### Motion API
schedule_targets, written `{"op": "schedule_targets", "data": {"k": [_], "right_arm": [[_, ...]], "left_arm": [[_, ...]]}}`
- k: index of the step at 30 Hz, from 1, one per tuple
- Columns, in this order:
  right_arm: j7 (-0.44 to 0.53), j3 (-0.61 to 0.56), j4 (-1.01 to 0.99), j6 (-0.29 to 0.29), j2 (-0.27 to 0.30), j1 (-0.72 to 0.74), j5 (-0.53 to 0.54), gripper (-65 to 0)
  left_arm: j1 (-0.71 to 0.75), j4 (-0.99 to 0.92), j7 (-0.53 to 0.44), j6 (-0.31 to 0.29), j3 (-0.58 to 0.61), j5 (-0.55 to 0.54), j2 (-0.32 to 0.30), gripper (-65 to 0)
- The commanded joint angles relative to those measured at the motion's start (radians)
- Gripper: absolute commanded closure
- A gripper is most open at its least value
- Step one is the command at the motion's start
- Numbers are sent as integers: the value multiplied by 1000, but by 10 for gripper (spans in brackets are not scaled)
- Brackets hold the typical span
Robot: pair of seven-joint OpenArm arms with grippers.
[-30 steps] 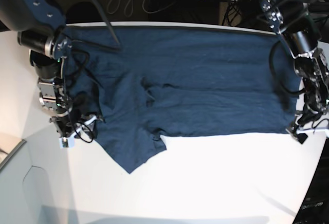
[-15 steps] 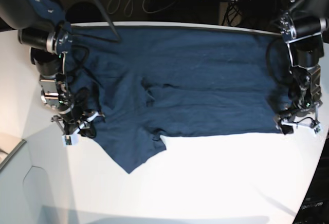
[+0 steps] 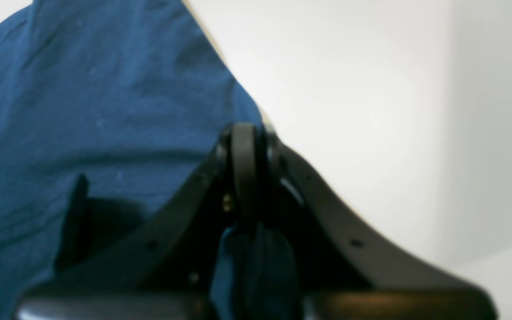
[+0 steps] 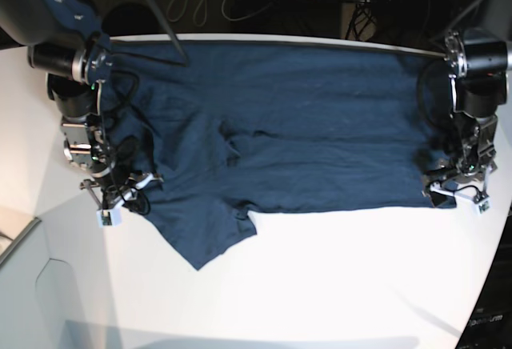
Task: Layout the t-shirt on the table in an organized manner, then fold the t-shirt properly
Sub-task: 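Release the shirt and move both grippers to its side edges, then grasp the shirt's side edges with both grippers and fold them lengthwise over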
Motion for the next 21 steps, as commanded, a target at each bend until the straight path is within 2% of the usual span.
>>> {"op": "schedule_targets", "data": {"k": [1,5,8,10,18,19,21], "right_arm": [[-24,-2,2,-3,3,13,-10,0],[-24,-2,2,-3,3,13,-10,0],[-24,-2,2,-3,3,13,-10,0],[-24,-2,2,-3,3,13,-10,0],[-24,2,2,-3,1,13,-10,0],[-24,2,2,-3,1,13,-8,0],[-24,2,2,-3,1,13,-8,0]], "left_arm": [[-26,5,-21,0,-2,-4,-16,-498],[-25,2,-23,0,-2,-3,-16,-342],[-23,2,-23,0,0,2,-16,-257],[-23,2,-23,0,0,0,-16,-233],[-23,5,-23,0,-2,-4,-18,-222],[-23,5,-23,0,-4,-6,-18,-195],[-23,5,-23,0,-4,-6,-18,-86]]}}
